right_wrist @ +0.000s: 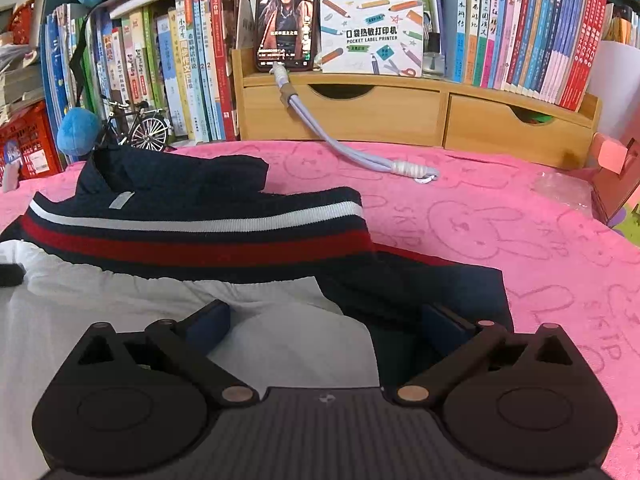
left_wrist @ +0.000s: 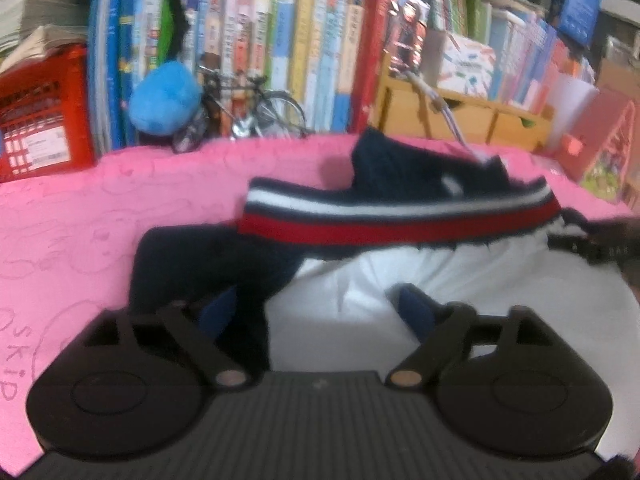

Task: Fold clothes

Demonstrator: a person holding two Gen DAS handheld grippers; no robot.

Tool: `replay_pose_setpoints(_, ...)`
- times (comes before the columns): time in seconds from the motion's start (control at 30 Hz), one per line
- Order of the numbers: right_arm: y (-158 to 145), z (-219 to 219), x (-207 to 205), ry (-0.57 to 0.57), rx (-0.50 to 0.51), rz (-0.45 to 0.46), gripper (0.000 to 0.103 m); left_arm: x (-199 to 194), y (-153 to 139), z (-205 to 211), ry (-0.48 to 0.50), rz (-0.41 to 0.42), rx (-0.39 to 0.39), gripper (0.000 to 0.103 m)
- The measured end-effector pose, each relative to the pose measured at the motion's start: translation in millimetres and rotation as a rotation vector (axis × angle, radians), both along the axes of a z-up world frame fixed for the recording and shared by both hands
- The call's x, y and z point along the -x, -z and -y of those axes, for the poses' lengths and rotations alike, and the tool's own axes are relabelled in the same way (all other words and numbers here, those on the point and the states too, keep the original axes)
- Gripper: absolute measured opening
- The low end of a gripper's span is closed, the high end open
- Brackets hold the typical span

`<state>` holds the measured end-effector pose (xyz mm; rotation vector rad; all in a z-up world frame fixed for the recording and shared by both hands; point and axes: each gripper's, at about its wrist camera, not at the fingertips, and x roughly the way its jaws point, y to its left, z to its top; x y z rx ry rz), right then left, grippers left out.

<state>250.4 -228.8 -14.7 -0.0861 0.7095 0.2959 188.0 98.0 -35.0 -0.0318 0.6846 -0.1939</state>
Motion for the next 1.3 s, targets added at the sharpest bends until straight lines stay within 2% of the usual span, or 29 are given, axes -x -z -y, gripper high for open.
replay_pose_setpoints(0.03,0.1,0.2,-0.2,0.0,0.0,0.0,0.103,-1.0,0.9,4.2,0.008,-0.006,-0.022,0.103)
replay_pose_setpoints(0.1,0.3,0.1,-0.6,0.0,0.001,0.0,0.103,-2.3,2.2,11.2,0.017,-0.013,-0.062,0.103)
replay_pose_setpoints(0.37,-4.0,-5.0,-6.4,0.004,0.023,-0.022,0.103,-7.5,3.3,10.8,0.013,-0.016,-0.061,0.103)
replay_pose_setpoints(0.43,-5.1,-6.3,-7.9,0.005,0.029,-0.028,0.103,-7.5,-0.6,16.2,-0.016,-0.027,-0.088,0.103)
replay_pose_setpoints(0.5,-12.9,-7.6,-2.2,0.039,0.034,-0.015,0.102,1.9,-12.5,24.2,-0.085,-0.021,-0.1,0.097)
replay_pose_setpoints(0.63,-42.7,-0.4,43.2,0.067,-0.068,0.123,0.101,55.1,-47.1,28.9,-0.094,0.124,0.023,0.099)
replay_pose_setpoints(0.77,-60.5,1.8,107.1,-0.042,-0.174,0.222,0.102,108.7,-60.3,43.1,-0.193,0.205,0.034,0.1)
replay_pose_setpoints(0.87,-56.1,-6.8,142.1,-0.107,-0.155,0.255,0.102,134.3,-51.7,56.3,-0.224,0.211,0.054,0.1)
replay_pose_setpoints(1.0,-40.6,-24.8,167.4,-0.161,-0.144,0.199,0.102,141.2,-34.1,75.8,-0.223,0.154,0.001,0.1)
replay_pose_setpoints(1.17,-20.3,-42.0,175.3,-0.197,-0.076,0.134,0.102,138.1,-4.3,87.8,-0.207,0.057,-0.179,0.1)
replay_pose_setpoints(1.23,-11.2,-39.9,169.8,-0.191,-0.031,0.087,0.103,140.4,2.6,79.8,-0.231,0.043,-0.199,0.101)
replay_pose_setpoints(1.3,-3.4,-29.6,165.2,-0.15,-0.006,0.044,0.103,146.2,6.8,68.5,-0.255,0.038,-0.186,0.101)
